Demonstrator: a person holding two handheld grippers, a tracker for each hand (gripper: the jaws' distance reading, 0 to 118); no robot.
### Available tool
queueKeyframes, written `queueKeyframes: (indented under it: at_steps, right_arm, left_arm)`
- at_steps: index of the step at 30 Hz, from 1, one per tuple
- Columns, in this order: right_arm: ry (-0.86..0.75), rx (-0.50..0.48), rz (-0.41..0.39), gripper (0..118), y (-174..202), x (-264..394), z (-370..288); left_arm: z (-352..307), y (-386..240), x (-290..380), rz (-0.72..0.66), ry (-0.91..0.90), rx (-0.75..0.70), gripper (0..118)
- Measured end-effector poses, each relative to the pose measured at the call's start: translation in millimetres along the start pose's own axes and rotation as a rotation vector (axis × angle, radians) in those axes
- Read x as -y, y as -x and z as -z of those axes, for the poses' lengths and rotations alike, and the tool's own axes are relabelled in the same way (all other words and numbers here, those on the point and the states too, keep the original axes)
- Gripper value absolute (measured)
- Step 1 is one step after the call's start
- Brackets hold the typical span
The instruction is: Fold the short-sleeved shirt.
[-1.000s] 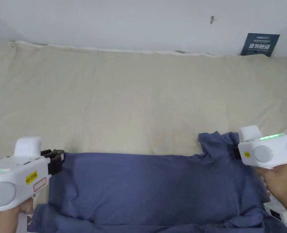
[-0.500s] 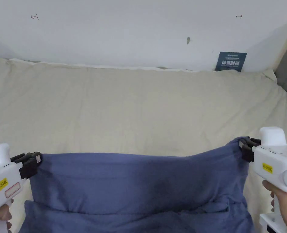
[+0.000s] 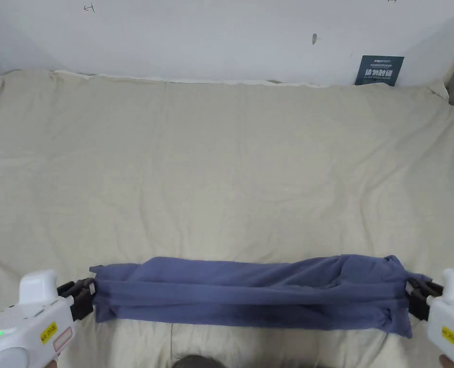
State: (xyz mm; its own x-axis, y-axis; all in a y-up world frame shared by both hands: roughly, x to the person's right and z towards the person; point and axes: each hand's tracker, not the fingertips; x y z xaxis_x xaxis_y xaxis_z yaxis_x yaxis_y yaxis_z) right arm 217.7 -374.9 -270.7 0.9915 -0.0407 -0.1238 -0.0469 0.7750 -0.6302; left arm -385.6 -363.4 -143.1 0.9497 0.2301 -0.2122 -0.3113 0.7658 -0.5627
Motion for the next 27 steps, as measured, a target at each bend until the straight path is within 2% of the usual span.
queueKeyframes:
  at_steps: [2, 3, 4, 6, 7, 8, 9, 10, 11, 12, 13, 14, 19, 20, 21, 23, 24, 25, 26, 27]
  right_arm:
    - [-0.031, 0.047, -0.101, 0, 6.6, 15.0, 7.5]
    - [0.032, 0.083, -0.138, 0, 12.2, 17.8, 13.5]
    - [0.085, 0.082, -0.139, 0, 17.7, 20.3, 16.4]
    - [0.057, 0.037, -0.118, 4, 21.5, 27.1, 13.5]
    - [0.055, 0.042, -0.115, 25, 22.9, 28.1, 12.6]
    - [0.040, 0.068, -0.104, 59, 25.1, 26.1, 5.7]
    - [0.016, 0.116, -0.070, 94, 24.9, 23.8, -0.7]
    - [-0.004, 0.141, -0.044, 112, 24.9, 20.8, -6.9]
    - [-0.067, 0.154, -0.025, 112, 25.0, 17.7, -18.0]
    - [-0.172, 0.147, -0.007, 113, 27.1, 13.8, -35.6]
    - [-0.239, 0.161, -0.001, 113, 29.4, 9.6, -47.8]
    - [-0.261, 0.138, -0.001, 113, 31.9, 4.2, -57.8]
    - [-0.355, 0.033, -0.022, 113, 50.1, -6.2, -80.3]
    - [-0.355, 0.025, -0.027, 113, 55.0, -6.9, -79.0]
    - [-0.352, 0.013, -0.033, 110, 58.6, -7.7, -77.0]
    - [-0.324, -0.004, -0.041, 103, 65.3, -10.6, -72.5]
    - [-0.321, -0.029, -0.045, 83, 68.6, -10.3, -69.7]
    - [-0.330, -0.039, -0.051, 27, 71.2, -9.7, -68.7]
    - [-0.326, -0.026, -0.060, 0, 75.0, -10.7, -65.8]
    - [-0.323, -0.011, -0.065, 0, 80.1, -11.3, -62.0]
  left_arm:
    - [10.9, 1.2, 8.1, 0.036, 0.032, -0.031, 5]
    - [14.7, 4.1, 10.5, 0.040, 0.027, -0.024, 5]
    - [18.7, 5.5, 10.2, 0.037, 0.037, -0.022, 5]
    - [25.2, 5.0, 10.8, 0.056, 0.062, -0.040, 5]
    - [25.1, 4.7, 12.6, 0.057, 0.061, -0.041, 13]
    - [23.3, 5.7, 12.7, 0.051, 0.058, -0.039, 36]
    - [18.8, 6.8, 12.2, 0.040, 0.052, -0.041, 76]
    - [14.7, 7.0, 12.0, 0.032, 0.041, -0.056, 112]
    - [7.7, 6.5, 13.3, 0.020, 0.029, -0.057, 112]
    - [1.5, 9.3, 13.1, 0.002, 0.018, -0.061, 118]
    - [-12.1, 8.8, 16.0, -0.027, -0.113, -0.046, 116]
    - [-17.7, 9.3, 16.7, -0.046, -0.067, -0.080, 117]
    - [-39.7, 16.9, 6.8, -0.115, -0.131, -0.113, 118]
    - [-40.5, 17.9, 4.6, -0.116, -0.124, -0.104, 116]
    - [-42.0, 17.8, 5.5, -0.114, -0.132, -0.087, 105]
    - [-40.1, 13.8, 6.5, -0.081, -0.143, -0.093, 23]
    - [-34.2, 8.7, 5.3, -0.042, -0.120, -0.143, 0]
    - [-29.7, 6.2, 3.8, -0.003, -0.099, -0.167, 0]
    - [-25.7, 9.7, 1.6, -0.036, -0.089, -0.101, 0]
    - [-20.1, 12.6, -0.1, -0.059, -0.077, -0.053, 0]
